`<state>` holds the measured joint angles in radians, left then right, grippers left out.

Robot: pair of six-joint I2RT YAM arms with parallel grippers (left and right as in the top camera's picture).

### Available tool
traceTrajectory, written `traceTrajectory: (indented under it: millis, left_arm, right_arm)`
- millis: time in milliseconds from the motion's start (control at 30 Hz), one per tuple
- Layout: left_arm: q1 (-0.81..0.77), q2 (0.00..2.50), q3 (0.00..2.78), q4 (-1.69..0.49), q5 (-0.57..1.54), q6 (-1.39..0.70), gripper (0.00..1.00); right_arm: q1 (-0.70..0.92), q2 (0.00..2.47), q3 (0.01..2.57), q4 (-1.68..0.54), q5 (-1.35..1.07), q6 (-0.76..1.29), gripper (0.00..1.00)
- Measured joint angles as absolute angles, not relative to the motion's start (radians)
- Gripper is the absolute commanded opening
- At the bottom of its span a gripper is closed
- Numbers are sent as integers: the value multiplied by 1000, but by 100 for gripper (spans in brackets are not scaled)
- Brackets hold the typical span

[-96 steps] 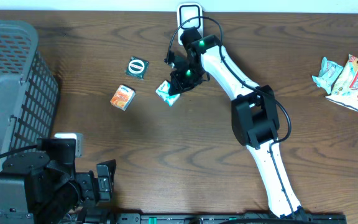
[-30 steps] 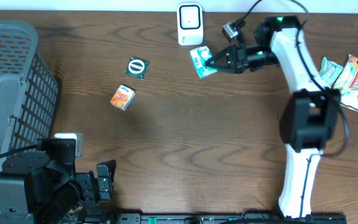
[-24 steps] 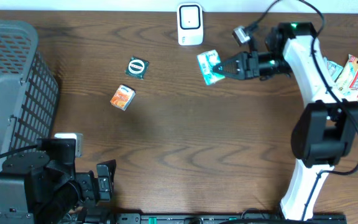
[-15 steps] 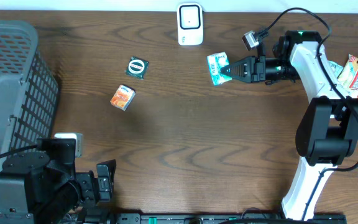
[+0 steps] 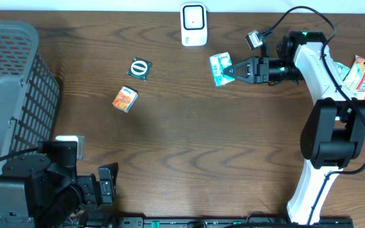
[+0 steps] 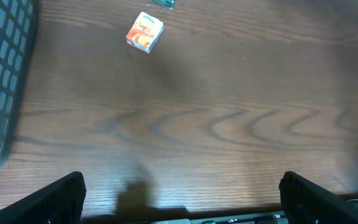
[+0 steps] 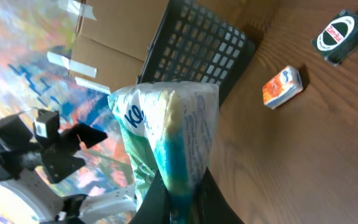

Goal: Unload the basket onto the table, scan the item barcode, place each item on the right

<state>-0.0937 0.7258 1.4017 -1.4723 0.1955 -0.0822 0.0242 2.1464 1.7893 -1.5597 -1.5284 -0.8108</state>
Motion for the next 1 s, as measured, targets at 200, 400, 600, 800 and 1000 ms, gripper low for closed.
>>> traceTrajectory:
  millis: [200, 400, 600, 800, 1000]
  left_arm:
    - [-94, 726, 1402, -1473, 196, -82, 98]
    - [-94, 726, 1402, -1473, 196, -82, 98]
    - [-94, 726, 1402, -1473, 196, -82, 97]
    - [-94, 726, 1402, -1473, 196, -82, 98]
    - [-94, 726, 1402, -1473, 196, -82, 98]
  right_arm:
    - [67, 2146, 1789, -1479, -1531, -785, 1]
    - [115, 2146, 1789, -1351, -1530, -690, 1]
    - [150, 2146, 1789, -1193, -1472, -508, 1]
    - [202, 2146, 1789, -1032, -1169, -192, 1]
    - [289, 2146, 1789, -985, -589, 77, 1]
